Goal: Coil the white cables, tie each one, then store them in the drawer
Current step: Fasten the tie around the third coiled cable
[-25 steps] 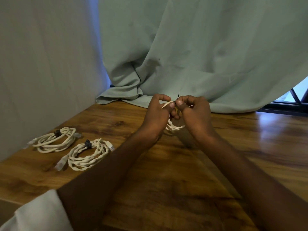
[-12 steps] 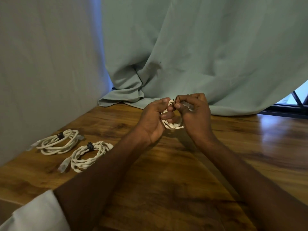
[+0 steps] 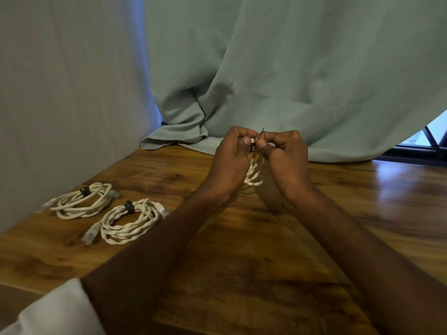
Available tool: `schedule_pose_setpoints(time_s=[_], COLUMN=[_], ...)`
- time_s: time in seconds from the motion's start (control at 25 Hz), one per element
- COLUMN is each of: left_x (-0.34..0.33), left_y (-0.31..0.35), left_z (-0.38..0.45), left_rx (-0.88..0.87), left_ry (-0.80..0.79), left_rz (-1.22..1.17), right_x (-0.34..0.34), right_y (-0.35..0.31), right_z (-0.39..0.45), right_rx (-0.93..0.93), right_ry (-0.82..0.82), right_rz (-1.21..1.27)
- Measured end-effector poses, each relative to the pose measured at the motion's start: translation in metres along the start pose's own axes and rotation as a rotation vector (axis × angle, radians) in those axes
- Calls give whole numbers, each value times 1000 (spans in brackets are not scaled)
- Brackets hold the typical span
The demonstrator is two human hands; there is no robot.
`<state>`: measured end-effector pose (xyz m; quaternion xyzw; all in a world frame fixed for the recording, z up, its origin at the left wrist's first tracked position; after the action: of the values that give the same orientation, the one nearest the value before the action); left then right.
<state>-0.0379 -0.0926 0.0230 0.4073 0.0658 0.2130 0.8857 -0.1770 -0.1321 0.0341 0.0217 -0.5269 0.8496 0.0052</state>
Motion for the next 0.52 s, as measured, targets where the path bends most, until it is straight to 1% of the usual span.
schedule_pose_setpoints(time_s=[0.12, 0.2, 0.24, 0.36, 0.44, 0.52], left_x=[-3, -5, -5, -4, -9, -12], left_y=[9, 7, 4, -8, -9, -10], left_z=[-1, -1, 0, -2, -5, -4], left_rx=[-91, -99, -89, -7, 14, 0], left_ry=[-30, -62, -69, -50, -81, -107], left_rz=[99, 133, 132, 75, 57, 62], right_x=[3, 2, 3, 6, 5, 7], right_y=[8, 10, 8, 0, 2, 8], right_z=[3, 3, 3, 8, 9, 12], right_rx=[-91, -143, -127, 34, 25, -3], right_ry=[9, -26, -27, 36, 26, 25], right_rz=[114, 214, 210, -77, -84, -14])
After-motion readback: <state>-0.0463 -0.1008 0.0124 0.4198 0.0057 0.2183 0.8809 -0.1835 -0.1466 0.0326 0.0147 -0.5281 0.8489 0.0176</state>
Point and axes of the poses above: each hand's wrist, its own z-axis towards the middle knuckle, its own x-axis out of the back of the hand, y = z × x, the point moved 9 cm from there along z, towards the middle knuckle, and after that the axes turned 5 degrees about -x, right-handed, at the moved point
